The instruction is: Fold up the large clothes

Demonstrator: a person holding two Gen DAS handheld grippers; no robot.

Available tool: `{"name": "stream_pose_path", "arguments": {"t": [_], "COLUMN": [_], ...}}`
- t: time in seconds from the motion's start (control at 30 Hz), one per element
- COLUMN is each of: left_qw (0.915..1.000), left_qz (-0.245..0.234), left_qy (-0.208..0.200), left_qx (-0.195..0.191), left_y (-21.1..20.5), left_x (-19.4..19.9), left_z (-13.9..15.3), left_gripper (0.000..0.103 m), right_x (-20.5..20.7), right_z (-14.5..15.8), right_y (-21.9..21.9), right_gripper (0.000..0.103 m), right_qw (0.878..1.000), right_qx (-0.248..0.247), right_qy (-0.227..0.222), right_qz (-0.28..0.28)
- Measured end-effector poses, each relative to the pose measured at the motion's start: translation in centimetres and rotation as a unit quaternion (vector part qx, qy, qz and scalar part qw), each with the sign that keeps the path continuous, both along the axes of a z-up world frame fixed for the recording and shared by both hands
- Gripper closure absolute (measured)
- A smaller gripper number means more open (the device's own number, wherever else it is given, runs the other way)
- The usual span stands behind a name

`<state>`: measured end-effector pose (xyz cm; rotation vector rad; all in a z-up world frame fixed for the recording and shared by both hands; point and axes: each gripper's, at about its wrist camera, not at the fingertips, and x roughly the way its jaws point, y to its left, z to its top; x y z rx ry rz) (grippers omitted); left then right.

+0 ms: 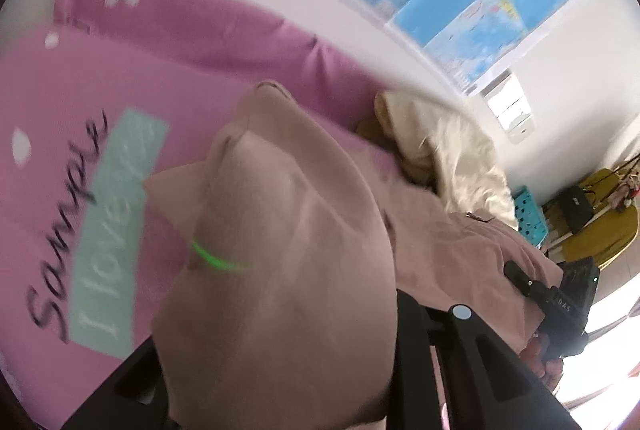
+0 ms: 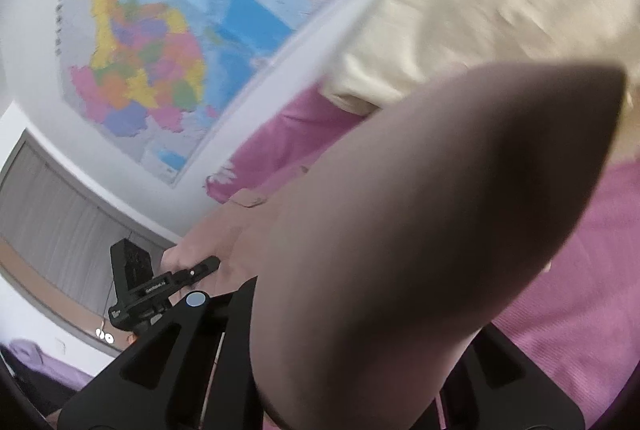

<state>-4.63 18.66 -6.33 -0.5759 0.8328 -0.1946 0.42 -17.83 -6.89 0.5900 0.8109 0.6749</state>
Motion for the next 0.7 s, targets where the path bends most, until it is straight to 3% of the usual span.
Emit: {"name": "stream_pose_path", "arguments": {"t": [0.23, 0.37, 0.6, 0.7], "left_qw": [0.9971, 0.9919, 0.9771, 0.9651], "left_qz": [0.025, 0.065, 0.144, 0.187], "left_qy": [-0.044, -0.059, -0.062, -0.062], "left_qx": [0.058, 0.092, 0.144, 0.172], "left_y": [4.6, 8.4, 16.7, 20.3], "left_x": [0.1, -0.1, 0.7, 1.6], "left_z": [6.0, 8.6, 11.4, 12.3], "left_gripper": [0.086, 0.086, 0.085, 0.085], "right_x": [2.3, 4.8, 9.2, 11.0], "right_z": [5.5, 7.7, 9.5, 9.8], "right_y": [6.0, 11.2, 20.7, 25.7], "right_gripper": [0.092, 0.093, 0.093, 0.093], "right_qw": [0.997, 0.993, 0.987, 0.985], "right_qx": [0.002, 0.011, 0.02, 0.013], "right_qy": [-0.055, -0.077, -0.088, -0.095], "right_qz": [0.053, 0.089, 0.131, 0.146]}}
